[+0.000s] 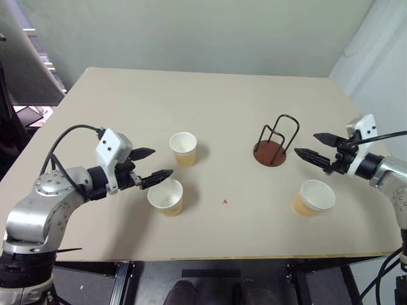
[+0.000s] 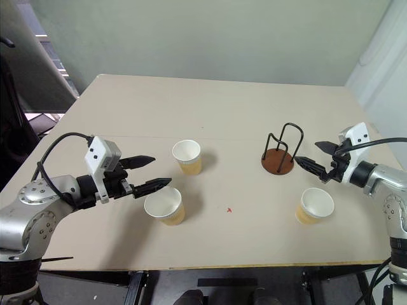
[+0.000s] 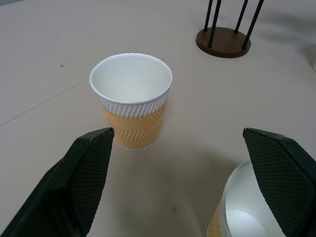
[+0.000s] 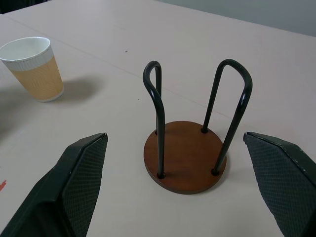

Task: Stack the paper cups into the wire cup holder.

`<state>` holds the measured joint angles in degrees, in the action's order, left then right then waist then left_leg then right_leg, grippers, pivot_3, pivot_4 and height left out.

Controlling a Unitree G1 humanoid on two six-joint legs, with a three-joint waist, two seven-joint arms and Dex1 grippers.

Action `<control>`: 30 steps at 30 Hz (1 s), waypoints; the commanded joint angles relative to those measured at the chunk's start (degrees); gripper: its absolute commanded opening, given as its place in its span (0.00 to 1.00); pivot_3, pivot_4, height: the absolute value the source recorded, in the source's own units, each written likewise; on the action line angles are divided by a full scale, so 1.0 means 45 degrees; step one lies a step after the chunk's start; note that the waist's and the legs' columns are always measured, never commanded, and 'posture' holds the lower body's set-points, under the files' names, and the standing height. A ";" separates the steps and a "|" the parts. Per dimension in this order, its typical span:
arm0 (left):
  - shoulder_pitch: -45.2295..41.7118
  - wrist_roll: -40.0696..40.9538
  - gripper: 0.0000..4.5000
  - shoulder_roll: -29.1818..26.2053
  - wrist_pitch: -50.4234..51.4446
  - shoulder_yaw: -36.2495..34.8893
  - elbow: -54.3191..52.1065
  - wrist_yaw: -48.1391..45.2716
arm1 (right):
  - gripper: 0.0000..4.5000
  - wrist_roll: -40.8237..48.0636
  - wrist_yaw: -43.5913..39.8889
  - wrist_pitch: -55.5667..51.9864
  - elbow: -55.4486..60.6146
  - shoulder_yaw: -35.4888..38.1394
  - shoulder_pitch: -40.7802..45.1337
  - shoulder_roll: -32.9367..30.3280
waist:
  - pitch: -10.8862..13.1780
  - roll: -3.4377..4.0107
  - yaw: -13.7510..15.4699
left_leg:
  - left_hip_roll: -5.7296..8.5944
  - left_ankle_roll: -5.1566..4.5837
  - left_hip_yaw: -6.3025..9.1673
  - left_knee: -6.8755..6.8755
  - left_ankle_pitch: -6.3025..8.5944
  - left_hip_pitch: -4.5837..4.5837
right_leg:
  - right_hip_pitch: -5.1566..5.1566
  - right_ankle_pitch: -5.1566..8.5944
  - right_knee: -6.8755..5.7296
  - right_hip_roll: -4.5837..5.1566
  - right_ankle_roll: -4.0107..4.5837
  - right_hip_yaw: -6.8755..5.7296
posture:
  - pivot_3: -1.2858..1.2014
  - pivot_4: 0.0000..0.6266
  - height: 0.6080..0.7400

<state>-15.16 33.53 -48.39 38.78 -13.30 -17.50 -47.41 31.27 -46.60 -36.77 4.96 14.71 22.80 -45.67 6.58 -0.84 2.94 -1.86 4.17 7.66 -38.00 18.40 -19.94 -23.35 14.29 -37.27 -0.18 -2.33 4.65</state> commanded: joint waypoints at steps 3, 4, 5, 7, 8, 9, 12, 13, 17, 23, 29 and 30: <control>-0.0222 0.0048 0.99 -0.0021 -0.0160 -0.0120 -0.0200 -0.0036 | 1.00 0.0084 -0.0009 0.0000 0.0298 0.0169 0.0040 -0.0077 | 0.0000 0.0000 0.0000 | -0.0001 0.0000 -0.0001 0.0000 0.0000 0.0000 | 0.0000 0.0000 0.0000 0.0000 -0.0001 0.0001 | 0.52 0.24 1.00; -0.0234 0.0048 0.99 -0.0023 -0.0156 -0.0118 -0.0188 -0.0037 | 1.00 0.0076 -0.0004 -0.0006 0.0286 0.0160 0.0058 -0.0079 | 0.0000 0.0000 0.0000 | -0.0001 0.0000 0.0000 0.0000 0.0000 0.0000 | 0.0000 0.0000 0.0000 -0.0001 -0.0001 0.0000 | 0.52 0.24 1.00; -0.0225 0.0050 0.99 -0.0023 -0.0153 -0.0127 -0.0192 -0.0030 | 1.00 0.0072 -0.0005 -0.0010 0.0280 0.0155 0.0063 -0.0083 | 0.0000 0.0000 0.0000 | -0.0001 0.0000 -0.0001 0.0000 0.0000 0.0000 | 0.0000 0.0000 0.0000 -0.0001 -0.0001 0.0001 | 0.52 0.24 1.00; -0.0198 0.0056 0.99 -0.0021 -0.0140 -0.0144 -0.0220 -0.0011 | 1.00 0.0073 -0.0014 -0.0011 0.0277 0.0162 0.0062 -0.0093 | 0.0000 0.0000 0.0000 | -0.0001 0.0000 -0.0001 0.0000 0.0000 0.0000 | -0.0001 0.0000 0.0000 -0.0001 -0.0001 0.0001 | 0.52 0.24 1.00; -0.0187 0.0062 0.99 -0.0016 -0.0131 -0.0150 -0.0240 0.0002 | 1.00 0.0075 -0.0019 -0.0006 0.0275 0.0168 0.0057 -0.0095 | 0.0000 0.0000 0.0000 | -0.0001 0.0000 -0.0001 0.0000 0.0000 0.0000 | -0.0001 0.0000 0.0000 -0.0001 -0.0001 0.0001 | 0.52 0.24 1.00; -0.0175 0.0068 0.99 -0.0012 -0.0121 -0.0155 -0.0262 0.0016 | 1.00 0.0076 -0.0021 -0.0006 0.0275 0.0170 0.0055 -0.0095 | 0.0000 0.0000 -0.0001 | -0.0001 0.0000 -0.0001 0.0000 0.0000 0.0000 | -0.0001 0.0000 0.0000 -0.0002 -0.0001 0.0001 | 0.52 0.24 1.00; -0.0158 0.0079 0.99 -0.0003 -0.0125 -0.0169 -0.0272 0.0026 | 1.00 0.0066 -0.0014 -0.0010 0.0261 0.0142 0.0093 -0.0085 | 0.0000 0.0000 -0.0001 | -0.0001 0.0000 -0.0001 0.0000 0.0000 0.0000 | -0.0001 -0.0001 0.0000 -0.0001 -0.0001 0.0002 | 0.52 0.24 1.00; -0.0160 0.0066 0.99 -0.0004 -0.0142 -0.0164 -0.0239 0.0018 | 1.00 0.0042 -0.0009 0.0002 0.0235 0.0114 0.0116 -0.0081 | 0.0000 0.0000 -0.0001 | -0.0001 0.0000 -0.0001 0.0000 0.0000 0.0000 | -0.0001 -0.0001 0.0000 -0.0001 -0.0001 0.0002 | 0.52 0.24 1.00; -0.0121 0.0063 0.99 -0.0002 -0.0164 -0.0175 -0.0233 0.0001 | 1.00 0.0041 -0.0014 0.0001 0.0250 0.0111 0.0089 -0.0090 | 0.0000 0.0000 -0.0001 | -0.0001 0.0000 -0.0001 0.0000 0.0000 0.0000 | -0.0001 -0.0001 0.0000 -0.0002 -0.0002 0.0002 | 0.52 0.24 1.00; -0.0103 0.0094 0.99 -0.0003 -0.0156 -0.0203 -0.0261 -0.0014 | 1.00 0.0099 -0.0026 -0.0044 0.0323 0.0199 0.0034 -0.0133 | 0.0000 0.0000 -0.0001 | -0.0001 0.0000 -0.0002 0.0000 0.0000 0.0000 | -0.0002 -0.0001 0.0000 -0.0002 -0.0002 0.0003 | 0.52 0.24 1.00; -0.0117 0.0098 0.99 0.0000 -0.0160 -0.0188 -0.0239 -0.0032 | 1.00 0.0106 -0.0014 -0.0076 0.0343 0.0199 0.0038 -0.0116 | 0.0000 0.0000 -0.0001 | -0.0001 0.0000 -0.0003 0.0000 0.0000 0.0000 | -0.0002 -0.0001 0.0000 -0.0002 -0.0002 0.0004 | 0.52 0.24 1.00; -0.0116 0.0096 0.99 -0.0001 -0.0163 -0.0188 -0.0233 -0.0035 | 1.00 0.0107 -0.0011 -0.0080 0.0350 0.0196 0.0039 -0.0113 | 0.0000 0.0000 -0.0001 | -0.0001 0.0000 -0.0003 0.0000 0.0000 0.0000 | -0.0002 -0.0001 0.0000 -0.0002 -0.0002 0.0004 | 0.52 0.24 1.00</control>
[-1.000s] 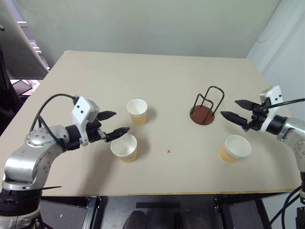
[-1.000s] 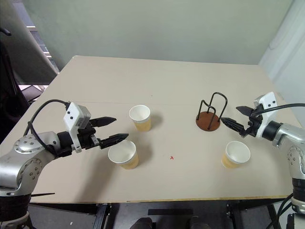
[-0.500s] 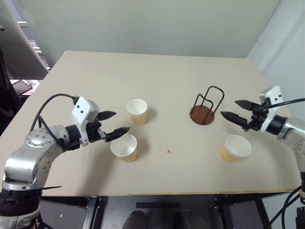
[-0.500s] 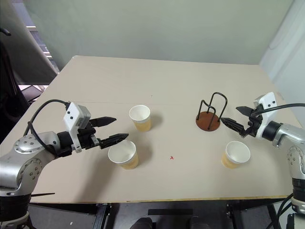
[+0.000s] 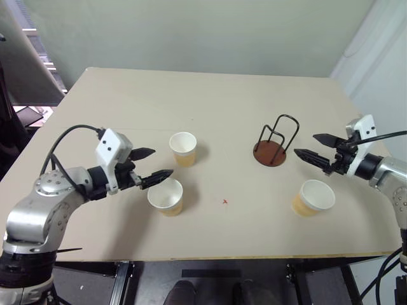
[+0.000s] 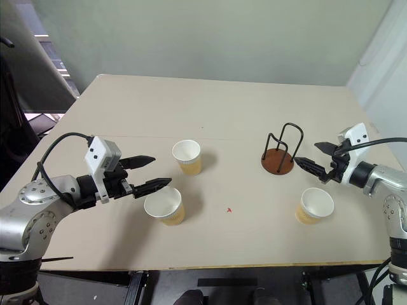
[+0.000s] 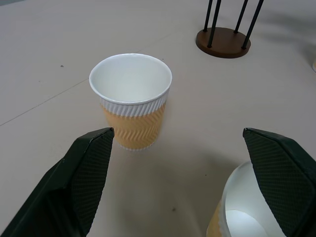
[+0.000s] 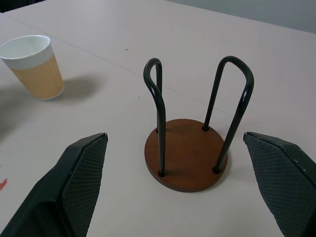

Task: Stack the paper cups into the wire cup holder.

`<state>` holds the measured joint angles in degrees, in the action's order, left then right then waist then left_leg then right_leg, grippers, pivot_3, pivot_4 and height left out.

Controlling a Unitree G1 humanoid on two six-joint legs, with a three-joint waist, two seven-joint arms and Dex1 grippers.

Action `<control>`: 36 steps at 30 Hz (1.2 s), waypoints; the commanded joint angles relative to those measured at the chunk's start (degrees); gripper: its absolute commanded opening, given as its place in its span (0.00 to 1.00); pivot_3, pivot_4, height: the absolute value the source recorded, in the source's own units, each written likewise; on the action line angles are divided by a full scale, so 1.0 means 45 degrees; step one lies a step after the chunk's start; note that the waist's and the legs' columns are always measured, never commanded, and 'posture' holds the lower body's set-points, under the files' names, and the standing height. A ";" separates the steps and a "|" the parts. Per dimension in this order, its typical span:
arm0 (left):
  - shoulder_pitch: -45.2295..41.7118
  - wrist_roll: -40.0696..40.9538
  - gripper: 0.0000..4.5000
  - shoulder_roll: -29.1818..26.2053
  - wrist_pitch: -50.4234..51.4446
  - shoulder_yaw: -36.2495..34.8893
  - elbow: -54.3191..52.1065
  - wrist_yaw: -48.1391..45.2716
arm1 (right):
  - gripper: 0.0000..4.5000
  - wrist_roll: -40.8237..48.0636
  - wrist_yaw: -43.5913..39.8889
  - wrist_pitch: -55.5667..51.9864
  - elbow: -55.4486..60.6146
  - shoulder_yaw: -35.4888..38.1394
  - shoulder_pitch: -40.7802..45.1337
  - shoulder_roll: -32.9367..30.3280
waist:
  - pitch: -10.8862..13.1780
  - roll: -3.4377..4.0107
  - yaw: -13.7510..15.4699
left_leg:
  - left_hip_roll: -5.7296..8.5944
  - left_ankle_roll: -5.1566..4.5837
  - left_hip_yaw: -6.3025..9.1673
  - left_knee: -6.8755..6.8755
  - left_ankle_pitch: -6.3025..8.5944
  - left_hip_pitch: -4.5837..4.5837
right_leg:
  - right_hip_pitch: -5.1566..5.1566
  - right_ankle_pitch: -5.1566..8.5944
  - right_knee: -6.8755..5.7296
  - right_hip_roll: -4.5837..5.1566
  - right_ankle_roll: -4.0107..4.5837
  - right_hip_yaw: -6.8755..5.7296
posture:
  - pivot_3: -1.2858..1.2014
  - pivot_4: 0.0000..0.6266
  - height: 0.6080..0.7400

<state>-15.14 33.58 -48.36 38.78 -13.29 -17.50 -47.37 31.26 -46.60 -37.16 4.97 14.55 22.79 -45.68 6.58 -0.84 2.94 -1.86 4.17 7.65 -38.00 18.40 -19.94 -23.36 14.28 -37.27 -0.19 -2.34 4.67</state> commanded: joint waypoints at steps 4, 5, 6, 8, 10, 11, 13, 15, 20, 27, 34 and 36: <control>-0.0149 0.0079 0.99 -0.0013 -0.0167 -0.0177 -0.0198 -0.0062 | 1.00 0.0111 0.0004 -0.0007 0.0338 0.0188 0.0116 -0.0075 | 0.0000 0.0000 0.0001 | 0.0000 0.0000 0.0000 0.0000 0.0000 0.0000 | 0.0000 0.0000 0.0000 0.0000 0.0000 0.0000 | 0.52 0.24 1.00; -0.0153 0.0079 0.99 -0.0013 -0.0172 -0.0179 -0.0195 -0.0064 | 1.00 0.0126 0.0029 -0.0012 0.0338 0.0154 0.0195 -0.0025 | 0.0000 0.0000 0.0000 | 0.0000 0.0000 0.0000 0.0000 0.0000 0.0000 | 0.0000 0.0000 0.0000 0.0000 0.0000 0.0000 | 0.52 0.24 1.00; -0.0155 0.0081 0.99 -0.0012 -0.0173 -0.0181 -0.0200 -0.0066 | 1.00 0.0136 0.0064 -0.0023 0.0342 0.0110 0.0280 0.0029 | 0.0000 0.0000 0.0000 | 0.0000 0.0000 -0.0001 0.0000 0.0000 0.0000 | 0.0000 0.0000 0.0000 0.0000 0.0000 0.0000 | 0.52 0.24 1.00; -0.0165 0.0086 0.99 -0.0015 -0.0170 -0.0183 -0.0206 -0.0070 | 1.00 0.0135 0.0144 -0.0057 0.0345 0.0012 0.0460 0.0159 | 0.0000 0.0000 -0.0002 | -0.0001 0.0000 -0.0001 0.0000 0.0000 0.0000 | -0.0001 0.0000 0.0000 -0.0001 -0.0001 0.0001 | 0.52 0.24 1.00; -0.0186 0.0082 0.99 -0.0048 -0.0179 -0.0173 -0.0213 -0.0109 | 1.00 -0.0084 0.0375 -0.0051 0.0230 -0.0317 0.0830 0.0422 | 0.0000 0.0000 -0.0010 | -0.0001 0.0000 -0.0001 0.0000 0.0000 0.0001 | -0.0003 -0.0001 -0.0001 -0.0002 -0.0001 0.0001 | 0.52 0.24 1.00; -0.0206 0.0090 0.99 -0.0084 -0.0183 -0.0175 -0.0238 -0.0147 | 1.00 -0.0336 0.0634 -0.0054 0.0035 -0.0610 0.1167 0.0630 | 0.0000 0.0000 -0.0022 | -0.0002 0.0000 -0.0002 -0.0001 0.0000 0.0002 | -0.0004 -0.0001 -0.0002 -0.0004 -0.0001 0.0001 | 0.52 0.24 1.00; -0.0259 0.0131 0.99 -0.0113 -0.0173 -0.0187 -0.0297 -0.0191 | 1.00 -0.0722 0.0992 -0.0081 -0.0323 -0.1033 0.1685 0.0927 | 0.0000 0.0000 -0.0078 | -0.0006 0.0000 -0.0002 -0.0001 0.0000 0.0005 | -0.0013 -0.0006 -0.0006 -0.0008 -0.0010 0.0006 | 0.52 0.24 1.00; -0.0284 0.0192 0.99 -0.0101 -0.0124 -0.0195 -0.0442 -0.0182 | 1.00 -0.1268 0.1342 0.0003 -0.0858 -0.1566 0.2237 0.1253 | 0.0000 0.0000 -0.0108 | -0.0013 0.0001 -0.0001 -0.0004 -0.0001 0.0007 | -0.0014 -0.0009 -0.0012 -0.0016 -0.0014 0.0009 | 0.52 0.24 1.00; -0.0083 0.0321 0.99 -0.0037 -0.0012 -0.0304 -0.0863 -0.0086 | 1.00 -0.1680 0.1235 -0.0004 -0.1469 -0.2218 0.2799 0.1733 | 0.0001 0.0001 -0.0077 | -0.0019 0.0001 0.0003 -0.0002 -0.0001 -0.0005 | -0.0027 -0.0009 -0.0014 -0.0018 -0.0016 0.0008 | 0.52 0.24 1.00; 0.0224 0.0607 1.00 -0.0141 0.0115 -0.0520 -0.1433 -0.0052 | 0.96 -0.2286 0.1483 0.0391 -0.2507 -0.2490 0.3385 0.2171 | 0.0001 0.0001 -0.0068 | -0.0015 0.0002 0.0000 -0.0001 0.0000 -0.0023 | -0.0035 -0.0010 0.0005 -0.0013 -0.0016 0.0010 | 0.52 0.24 1.00; 0.0350 0.0736 1.00 -0.0239 0.0077 -0.0622 -0.1569 -0.0012 | 0.47 -0.2553 0.1368 0.0635 -0.2850 -0.2401 0.3574 0.2349 | 0.0002 0.0002 -0.0070 | -0.0022 0.0004 -0.0004 0.0002 0.0001 -0.0019 | -0.0040 -0.0010 -0.0003 -0.0019 -0.0016 0.0010 | 0.52 0.24 1.00; 0.0335 0.0731 1.00 -0.0242 0.0044 -0.0611 -0.1531 -0.0025 | 0.31 -0.2514 0.1289 0.0636 -0.2778 -0.2370 0.3554 0.2353 | 0.0001 0.0002 -0.0070 | -0.0021 0.0005 -0.0004 0.0001 0.0001 -0.0019 | -0.0039 -0.0010 -0.0002 -0.0018 -0.0016 0.0010 | 0.52 0.24 1.00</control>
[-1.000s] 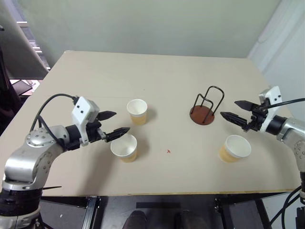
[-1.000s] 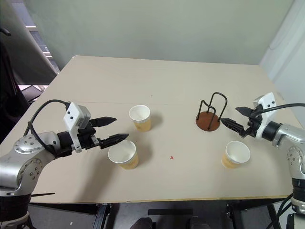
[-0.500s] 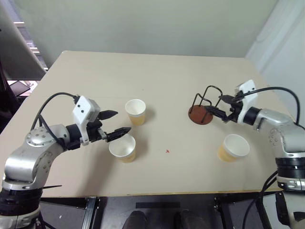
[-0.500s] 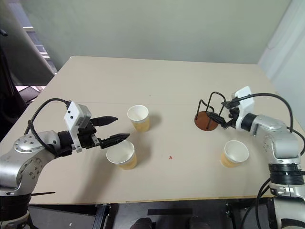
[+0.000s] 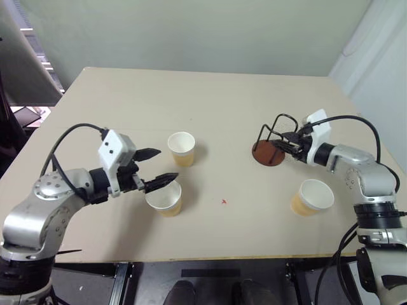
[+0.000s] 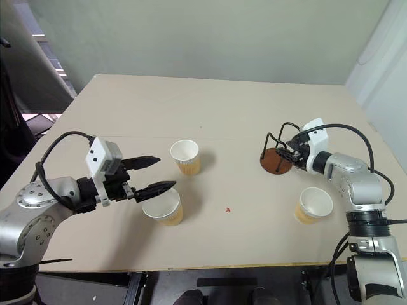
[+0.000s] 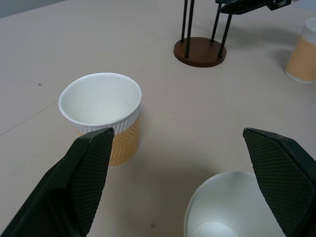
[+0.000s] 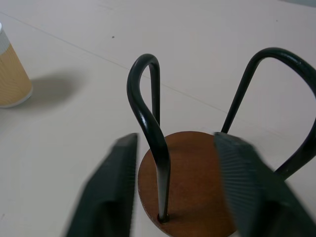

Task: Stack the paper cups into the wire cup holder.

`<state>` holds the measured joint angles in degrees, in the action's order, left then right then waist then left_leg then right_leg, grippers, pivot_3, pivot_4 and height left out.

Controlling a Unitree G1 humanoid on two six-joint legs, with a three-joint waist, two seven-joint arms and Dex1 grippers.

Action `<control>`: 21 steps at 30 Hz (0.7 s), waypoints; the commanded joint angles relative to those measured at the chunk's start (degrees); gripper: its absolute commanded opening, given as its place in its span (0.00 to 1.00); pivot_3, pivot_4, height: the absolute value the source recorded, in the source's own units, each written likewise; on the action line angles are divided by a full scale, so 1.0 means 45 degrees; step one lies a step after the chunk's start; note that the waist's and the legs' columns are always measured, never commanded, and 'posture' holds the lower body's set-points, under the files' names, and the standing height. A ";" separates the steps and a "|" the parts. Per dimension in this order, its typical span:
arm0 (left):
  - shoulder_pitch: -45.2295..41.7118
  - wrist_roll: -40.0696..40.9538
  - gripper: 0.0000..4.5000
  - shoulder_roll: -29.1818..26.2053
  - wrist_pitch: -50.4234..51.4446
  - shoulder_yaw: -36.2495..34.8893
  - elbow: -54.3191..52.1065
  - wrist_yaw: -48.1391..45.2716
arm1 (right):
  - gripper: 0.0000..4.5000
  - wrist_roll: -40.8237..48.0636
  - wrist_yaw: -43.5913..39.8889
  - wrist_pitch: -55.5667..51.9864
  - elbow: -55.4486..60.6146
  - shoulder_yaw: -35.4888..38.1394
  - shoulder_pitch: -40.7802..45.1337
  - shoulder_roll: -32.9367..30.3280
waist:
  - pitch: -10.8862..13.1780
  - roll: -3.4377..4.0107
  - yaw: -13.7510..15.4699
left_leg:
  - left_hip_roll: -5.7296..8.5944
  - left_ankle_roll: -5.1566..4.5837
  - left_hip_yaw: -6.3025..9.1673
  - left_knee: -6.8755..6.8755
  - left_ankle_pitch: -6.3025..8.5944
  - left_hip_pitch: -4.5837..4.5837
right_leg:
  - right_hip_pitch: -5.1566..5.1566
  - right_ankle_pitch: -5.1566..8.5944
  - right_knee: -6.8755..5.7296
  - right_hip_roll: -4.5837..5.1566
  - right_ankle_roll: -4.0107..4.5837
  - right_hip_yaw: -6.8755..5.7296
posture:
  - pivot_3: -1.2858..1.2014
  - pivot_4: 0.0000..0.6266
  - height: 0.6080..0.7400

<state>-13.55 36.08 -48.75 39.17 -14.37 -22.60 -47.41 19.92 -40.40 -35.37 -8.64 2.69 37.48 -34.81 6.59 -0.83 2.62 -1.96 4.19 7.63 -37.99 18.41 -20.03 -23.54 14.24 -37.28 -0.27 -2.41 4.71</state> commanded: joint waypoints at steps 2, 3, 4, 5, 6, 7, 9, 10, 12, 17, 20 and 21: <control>-0.0072 0.0148 1.00 -0.0133 -0.0081 -0.0307 -0.0322 -0.0041 | 0.15 0.0142 -0.0252 0.0208 0.0396 0.0293 0.0224 -0.0060 | 0.0000 0.0000 0.0001 | 0.0000 0.0000 -0.0001 -0.0001 0.0000 0.0000 | 0.0001 0.0000 0.0000 0.0000 0.0000 0.0000 | 0.52 0.24 1.00; -0.0088 0.0147 1.00 -0.0121 -0.0083 -0.0285 -0.0315 -0.0041 | 0.06 0.0213 -0.0324 0.0174 0.0492 0.0312 0.0173 -0.0065 | 0.0000 0.0000 0.0001 | 0.0001 0.0000 -0.0001 -0.0001 0.0000 0.0000 | 0.0001 0.0000 0.0000 0.0000 0.0000 0.0001 | 0.52 0.24 1.00; -0.0107 0.0150 1.00 -0.0113 -0.0087 -0.0264 -0.0304 -0.0052 | 0.00 0.0307 -0.0413 0.0120 0.0608 0.0341 0.0110 -0.0067 | 0.0000 0.0000 0.0000 | 0.0000 0.0001 -0.0001 -0.0001 0.0000 0.0000 | 0.0001 0.0000 0.0000 0.0000 0.0000 0.0000 | 0.52 0.24 1.00; -0.0122 0.0155 1.00 -0.0107 -0.0089 -0.0251 -0.0297 -0.0061 | 0.00 0.0378 -0.0487 0.0063 0.0712 0.0369 0.0050 -0.0073 | -0.0001 -0.0001 -0.0001 | 0.0001 0.0001 -0.0002 -0.0001 0.0001 0.0002 | 0.0002 0.0000 -0.0001 0.0000 0.0000 0.0000 | 0.52 0.24 1.00; -0.0137 0.0162 1.00 -0.0113 -0.0094 -0.0232 -0.0293 -0.0093 | 0.00 0.0466 -0.0619 -0.0013 0.0884 0.0373 -0.0035 -0.0099 | 0.0000 0.0000 -0.0001 | -0.0002 0.0003 -0.0002 -0.0001 0.0002 0.0002 | 0.0002 0.0000 0.0000 -0.0001 0.0000 0.0000 | 0.52 0.24 1.00; -0.0155 0.0179 1.00 -0.0131 -0.0108 -0.0210 -0.0294 -0.0156 | 0.00 0.0593 -0.0795 -0.0081 0.1085 0.0373 -0.0127 -0.0137 | 0.0000 0.0000 0.0002 | 0.0000 0.0004 -0.0002 -0.0001 0.0002 -0.0002 | -0.0001 0.0000 0.0001 -0.0001 0.0000 0.0000 | 0.52 0.24 1.00; -0.0181 0.0319 1.00 -0.0206 -0.0069 -0.0170 -0.0385 -0.0379 | 0.00 0.0981 -0.1291 -0.0291 0.1631 0.0412 -0.0349 -0.0281 | 0.0000 0.0000 0.0000 | 0.0000 0.0004 -0.0002 -0.0001 0.0002 -0.0002 | -0.0001 0.0000 0.0001 -0.0001 0.0000 0.0000 | 0.52 0.24 1.00; -0.0179 0.0393 1.00 -0.0247 -0.0034 -0.0176 -0.0438 -0.0491 | 0.00 0.1134 -0.1536 -0.0369 0.1858 0.0419 -0.0437 -0.0365 | 0.0000 0.0000 0.0001 | 0.0000 0.0005 -0.0003 0.0000 0.0002 -0.0002 | -0.0001 0.0000 0.0002 -0.0002 0.0001 0.0000 | 0.52 0.24 1.00; -0.0153 0.0546 1.00 -0.0374 0.0006 -0.0212 -0.0543 -0.0768 | 0.00 0.1548 -0.2126 -0.0587 0.2468 0.0389 -0.0636 -0.0544 | 0.0000 0.0000 -0.0001 | 0.0001 0.0006 -0.0005 -0.0001 0.0003 -0.0003 | -0.0001 0.0000 0.0005 -0.0003 0.0001 0.0000 | 0.52 0.24 1.00; -0.0084 0.1145 1.00 -0.1232 0.0063 -0.0071 -0.1185 -0.2157 | 0.00 0.2772 -0.3576 -0.1563 0.4880 -0.0249 -0.1229 -0.1050 | 0.0001 0.0001 -0.0011 | -0.0001 0.0013 -0.0004 -0.0002 0.0007 -0.0009 | 0.0001 0.0001 0.0018 -0.0023 0.0001 0.0004 | 0.52 0.24 1.00; -0.0043 0.1205 1.00 -0.1663 -0.0029 0.0080 -0.1214 -0.2778 | 0.00 0.2952 -0.4228 -0.1738 0.6050 -0.1022 -0.1616 -0.1359 | 0.0000 0.0000 -0.0044 | -0.0009 0.0018 -0.0005 -0.0003 0.0010 -0.0001 | 0.0010 0.0001 0.0020 -0.0073 0.0001 0.0012 | 0.52 0.24 1.00; -0.0027 0.1231 1.00 -0.1741 -0.0054 0.0098 -0.1213 -0.2908 | 0.00 0.2983 -0.4372 -0.1764 0.6304 -0.1207 -0.1702 -0.1431 | 0.0000 0.0000 -0.0061 | -0.0013 0.0019 -0.0005 -0.0006 0.0011 0.0001 | 0.0010 0.0001 0.0019 -0.0076 0.0001 0.0012 | 0.52 0.24 1.00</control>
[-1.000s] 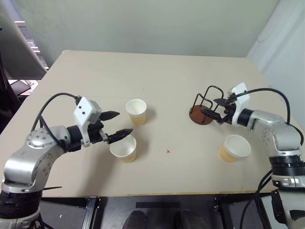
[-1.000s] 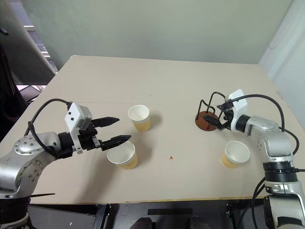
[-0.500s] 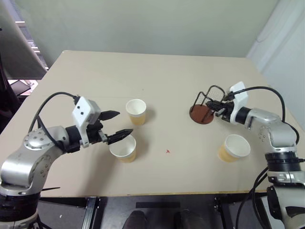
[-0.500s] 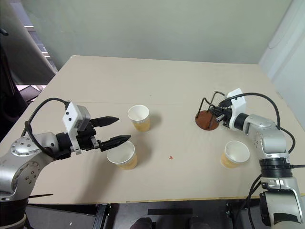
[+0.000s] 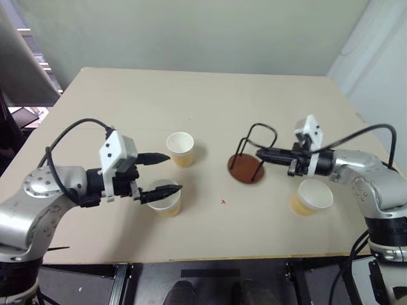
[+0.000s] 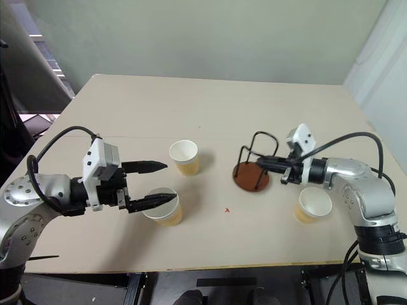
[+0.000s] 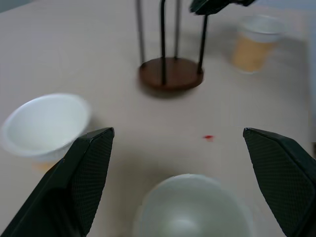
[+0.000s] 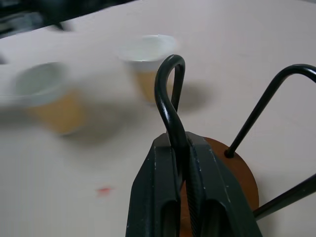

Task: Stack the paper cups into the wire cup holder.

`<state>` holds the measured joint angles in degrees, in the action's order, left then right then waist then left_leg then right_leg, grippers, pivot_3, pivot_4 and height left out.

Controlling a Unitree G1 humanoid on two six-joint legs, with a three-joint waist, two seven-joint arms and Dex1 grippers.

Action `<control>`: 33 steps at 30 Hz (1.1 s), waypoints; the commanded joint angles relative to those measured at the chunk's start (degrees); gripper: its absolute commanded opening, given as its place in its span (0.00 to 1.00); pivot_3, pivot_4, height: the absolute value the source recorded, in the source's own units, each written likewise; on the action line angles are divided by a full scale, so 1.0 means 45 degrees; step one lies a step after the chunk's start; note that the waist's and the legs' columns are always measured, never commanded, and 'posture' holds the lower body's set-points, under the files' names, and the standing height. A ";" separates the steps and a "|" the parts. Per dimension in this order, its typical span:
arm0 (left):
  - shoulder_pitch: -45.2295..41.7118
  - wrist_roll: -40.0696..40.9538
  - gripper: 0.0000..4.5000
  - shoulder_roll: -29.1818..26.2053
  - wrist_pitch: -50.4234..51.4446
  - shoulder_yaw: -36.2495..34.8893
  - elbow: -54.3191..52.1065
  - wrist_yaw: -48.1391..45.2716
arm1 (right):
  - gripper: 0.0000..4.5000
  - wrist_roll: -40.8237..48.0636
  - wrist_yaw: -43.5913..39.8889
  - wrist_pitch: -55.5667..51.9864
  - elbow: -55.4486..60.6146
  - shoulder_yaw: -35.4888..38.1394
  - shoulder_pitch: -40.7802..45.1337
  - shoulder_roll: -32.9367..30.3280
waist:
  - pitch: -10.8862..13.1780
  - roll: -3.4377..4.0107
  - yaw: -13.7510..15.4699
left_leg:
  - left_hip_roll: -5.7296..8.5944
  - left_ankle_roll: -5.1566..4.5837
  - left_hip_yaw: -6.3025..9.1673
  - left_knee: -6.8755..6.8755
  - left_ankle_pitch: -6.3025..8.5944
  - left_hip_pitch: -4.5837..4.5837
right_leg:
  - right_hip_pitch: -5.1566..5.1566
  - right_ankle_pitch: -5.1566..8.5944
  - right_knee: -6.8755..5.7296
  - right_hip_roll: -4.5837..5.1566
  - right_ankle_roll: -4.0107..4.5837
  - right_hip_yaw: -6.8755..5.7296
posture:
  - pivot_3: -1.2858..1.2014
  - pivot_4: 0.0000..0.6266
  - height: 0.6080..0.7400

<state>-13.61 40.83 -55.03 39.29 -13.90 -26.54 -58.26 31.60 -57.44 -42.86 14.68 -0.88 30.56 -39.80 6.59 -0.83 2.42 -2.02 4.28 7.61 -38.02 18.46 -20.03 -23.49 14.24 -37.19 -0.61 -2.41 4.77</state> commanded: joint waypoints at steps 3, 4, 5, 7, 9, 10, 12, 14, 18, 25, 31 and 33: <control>0.0038 0.0182 1.00 -0.0411 -0.0111 0.0058 -0.0381 -0.0643 | 0.00 0.0524 -0.0771 -0.0167 0.1636 -0.0806 -0.0347 -0.0332 | 0.0000 0.0000 -0.0029 | -0.0007 -0.0002 0.0001 -0.0007 0.0001 -0.0001 | 0.0001 -0.0001 0.0000 -0.0004 -0.0001 0.0002 | 0.52 0.24 1.00; 0.0076 0.0173 1.00 -0.0395 -0.0115 0.0097 -0.0425 -0.0654 | 0.00 0.0464 -0.0896 -0.0080 0.1790 -0.0997 -0.0424 -0.0387 | 0.0000 0.0000 -0.0034 | -0.0009 -0.0002 0.0002 -0.0012 0.0001 -0.0001 | 0.0001 -0.0001 0.0000 -0.0003 -0.0002 0.0003 | 0.52 0.24 1.00; 0.0114 0.0165 1.00 -0.0361 -0.0117 0.0136 -0.0471 -0.0648 | 0.00 0.0371 -0.1039 0.0046 0.1926 -0.1192 -0.0505 -0.0462 | 0.0000 0.0000 -0.0035 | -0.0011 -0.0003 0.0002 -0.0014 0.0001 -0.0001 | 0.0002 -0.0002 0.0000 -0.0002 -0.0003 0.0004 | 0.52 0.24 1.00; 0.0203 0.0155 1.00 -0.0233 -0.0131 0.0172 -0.0585 -0.0538 | 0.00 0.0269 -0.1276 0.0231 0.2178 -0.1498 -0.0674 -0.0566 | -0.0001 -0.0002 -0.0035 | -0.0015 -0.0003 0.0004 -0.0013 0.0002 -0.0001 | 0.0003 -0.0002 0.0000 -0.0001 -0.0003 0.0004 | 0.52 0.24 1.00; 0.0323 0.0190 1.00 -0.0111 -0.0128 0.0129 -0.0695 -0.0387 | 0.00 0.0247 -0.1405 0.0355 0.2314 -0.1652 -0.0788 -0.0619 | -0.0001 -0.0001 -0.0056 | -0.0021 -0.0004 0.0002 -0.0013 0.0002 -0.0001 | 0.0002 -0.0002 0.0001 -0.0001 -0.0003 0.0005 | 0.52 0.24 1.00; 0.0380 0.0210 1.00 -0.0069 -0.0119 0.0101 -0.0736 -0.0328 | 0.00 0.0251 -0.1457 0.0400 0.2348 -0.1682 -0.0828 -0.0632 | -0.0001 -0.0002 -0.0060 | -0.0022 -0.0004 0.0001 -0.0012 0.0002 -0.0001 | 0.0001 -0.0002 0.0000 -0.0001 -0.0003 0.0005 | 0.52 0.24 1.00; 0.0534 0.0198 1.00 0.0029 -0.0146 0.0063 -0.0814 -0.0219 | 0.00 0.0200 -0.1571 0.0580 0.2306 -0.1706 -0.0958 -0.0656 | -0.0003 -0.0005 -0.0063 | -0.0029 -0.0004 0.0001 -0.0012 0.0003 0.0000 | 0.0003 -0.0002 0.0001 -0.0002 -0.0003 0.0005 | 0.52 0.24 1.00; 0.0608 0.0227 1.00 0.0088 -0.0145 0.0023 -0.0869 -0.0126 | 0.00 -0.0013 -0.1646 0.0879 0.2149 -0.1784 -0.1076 -0.0686 | -0.0003 -0.0005 -0.0072 | -0.0029 -0.0003 0.0000 -0.0013 0.0003 0.0001 | 0.0003 -0.0002 0.0000 -0.0001 -0.0003 0.0007 | 0.52 0.24 1.00; 0.0626 0.0263 1.00 0.0140 -0.0152 0.0017 -0.0909 -0.0025 | 0.00 -0.0232 -0.1793 0.1274 0.1924 -0.1917 -0.1173 -0.0758 | -0.0003 -0.0006 -0.0074 | -0.0033 -0.0003 0.0000 -0.0012 0.0003 0.0007 | 0.0005 -0.0002 -0.0001 -0.0001 -0.0003 0.0008 | 0.52 0.24 1.00; 0.0563 0.0241 1.00 0.0200 -0.0216 0.0139 -0.0861 0.0004 | 0.00 -0.0735 -0.2144 0.1862 0.1790 -0.2257 -0.1264 -0.0981 | -0.0004 -0.0006 -0.0072 | -0.0032 -0.0003 -0.0001 -0.0012 0.0003 0.0008 | 0.0007 -0.0002 -0.0005 -0.0002 -0.0002 0.0009 | 0.52 0.24 1.00; 0.0412 0.0205 1.00 0.0254 -0.0272 0.0265 -0.0790 -0.0049 | 0.50 -0.0922 -0.2289 0.1914 0.1981 -0.2445 -0.1067 -0.1096 | -0.0004 -0.0008 -0.0076 | -0.0033 -0.0002 -0.0001 -0.0013 0.0004 0.0008 | 0.0006 -0.0002 -0.0008 -0.0001 -0.0002 0.0009 | 0.52 0.24 1.00; 0.0352 0.0197 1.00 0.0252 -0.0308 0.0312 -0.0741 -0.0120 | 0.66 -0.0997 -0.2328 0.2001 0.2058 -0.2292 -0.0958 -0.1271 | -0.0005 -0.0008 -0.0075 | -0.0032 -0.0001 -0.0001 -0.0014 0.0004 0.0008 | 0.0006 -0.0002 -0.0008 -0.0002 -0.0002 0.0009 | 0.52 0.24 1.00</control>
<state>-11.07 41.21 -53.88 38.95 -12.38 -28.90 -58.47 27.12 -67.39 -34.85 22.60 -12.51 25.17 -44.38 6.57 -0.86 2.08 -2.16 4.27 7.60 -38.09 18.48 -19.99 -23.46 14.23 -37.23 -0.61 -2.41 4.81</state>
